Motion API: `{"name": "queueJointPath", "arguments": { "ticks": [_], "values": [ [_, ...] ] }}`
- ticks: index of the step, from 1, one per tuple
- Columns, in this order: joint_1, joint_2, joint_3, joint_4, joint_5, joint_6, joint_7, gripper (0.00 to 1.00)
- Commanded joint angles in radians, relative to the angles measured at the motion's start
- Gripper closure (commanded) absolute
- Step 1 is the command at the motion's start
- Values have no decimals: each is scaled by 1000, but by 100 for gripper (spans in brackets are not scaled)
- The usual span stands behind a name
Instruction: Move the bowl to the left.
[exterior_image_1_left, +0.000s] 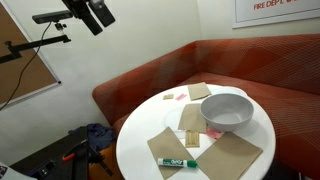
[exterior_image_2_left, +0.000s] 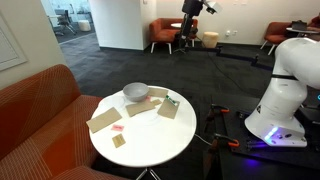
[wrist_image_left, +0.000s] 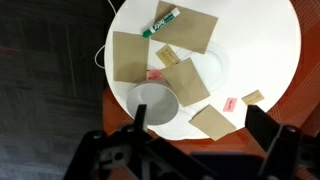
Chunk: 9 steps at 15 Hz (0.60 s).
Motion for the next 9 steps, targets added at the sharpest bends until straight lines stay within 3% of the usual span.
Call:
{"name": "queueJointPath", "arguments": {
  "ticks": [1,9],
  "values": [
    [14,134,20,45,-22,92,-55,0],
    [-27,332,104,48,-178,337,11,0]
  ]
}}
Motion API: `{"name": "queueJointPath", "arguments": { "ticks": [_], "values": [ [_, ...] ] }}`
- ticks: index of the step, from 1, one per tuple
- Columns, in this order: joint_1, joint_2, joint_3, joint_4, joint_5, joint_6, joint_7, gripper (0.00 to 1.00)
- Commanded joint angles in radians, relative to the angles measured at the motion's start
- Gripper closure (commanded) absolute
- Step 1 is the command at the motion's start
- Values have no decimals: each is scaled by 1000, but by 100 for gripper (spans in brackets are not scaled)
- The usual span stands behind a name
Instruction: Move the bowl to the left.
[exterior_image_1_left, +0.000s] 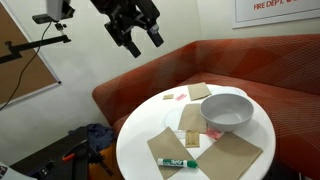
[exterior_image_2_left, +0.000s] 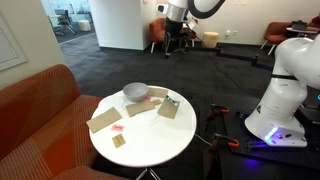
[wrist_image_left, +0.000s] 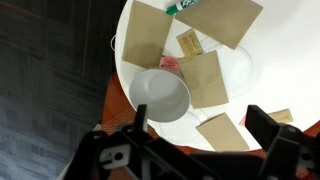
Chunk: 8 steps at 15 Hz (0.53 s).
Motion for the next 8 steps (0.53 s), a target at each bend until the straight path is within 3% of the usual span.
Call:
{"name": "queueJointPath", "arguments": {
  "ticks": [1,8],
  "values": [
    [-35,85,39,18,-87,94,60,0],
    [-41,237,50,17,-98,290,132,0]
  ]
}}
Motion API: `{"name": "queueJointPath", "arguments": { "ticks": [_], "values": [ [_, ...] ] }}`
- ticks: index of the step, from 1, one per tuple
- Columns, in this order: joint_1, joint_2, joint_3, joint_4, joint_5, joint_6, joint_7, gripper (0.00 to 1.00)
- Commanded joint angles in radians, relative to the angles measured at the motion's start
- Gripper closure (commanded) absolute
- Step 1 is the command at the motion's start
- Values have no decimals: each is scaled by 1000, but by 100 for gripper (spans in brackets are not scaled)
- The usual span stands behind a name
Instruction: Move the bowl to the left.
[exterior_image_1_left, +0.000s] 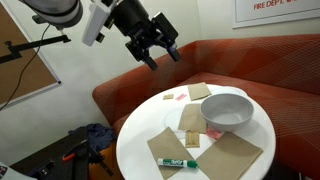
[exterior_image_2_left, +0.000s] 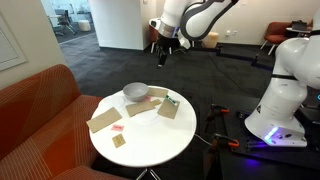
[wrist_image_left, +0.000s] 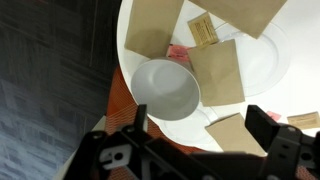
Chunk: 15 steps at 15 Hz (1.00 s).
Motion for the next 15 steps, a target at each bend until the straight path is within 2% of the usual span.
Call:
{"name": "queueJointPath", "arguments": {
  "ticks": [1,6,10,15],
  "values": [
    [-21,88,21,21,-20,83,47,0],
    [-12,201,26,46,-48,160,64,0],
    [1,291,39,94,-46,162,51,0],
    [34,411,15,189,-124,152,96,0]
  ]
}}
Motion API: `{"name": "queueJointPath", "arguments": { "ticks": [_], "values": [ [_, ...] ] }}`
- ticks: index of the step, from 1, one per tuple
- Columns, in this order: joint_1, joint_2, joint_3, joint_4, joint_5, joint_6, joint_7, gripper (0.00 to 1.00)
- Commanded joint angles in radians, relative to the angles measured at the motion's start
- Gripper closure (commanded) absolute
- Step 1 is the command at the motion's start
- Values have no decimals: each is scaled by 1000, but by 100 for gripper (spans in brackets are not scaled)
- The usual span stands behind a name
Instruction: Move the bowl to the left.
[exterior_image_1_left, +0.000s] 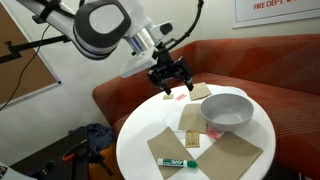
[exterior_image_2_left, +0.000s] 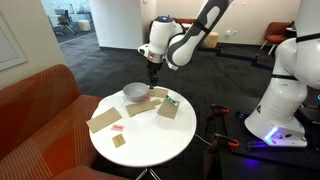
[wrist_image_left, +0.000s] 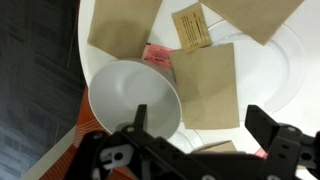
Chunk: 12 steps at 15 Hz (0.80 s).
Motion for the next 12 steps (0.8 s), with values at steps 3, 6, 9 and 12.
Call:
{"name": "queueJointPath", "arguments": {
  "ticks": [3,6,9,12],
  "values": [
    [41,148,-46,138,-107,2,92,0],
    [54,225,-65,204,-118,4,108,0],
    [57,290,-62,264,-99,-6,107,0],
    [61,352,-56,320,-91,-13,99,0]
  ]
}}
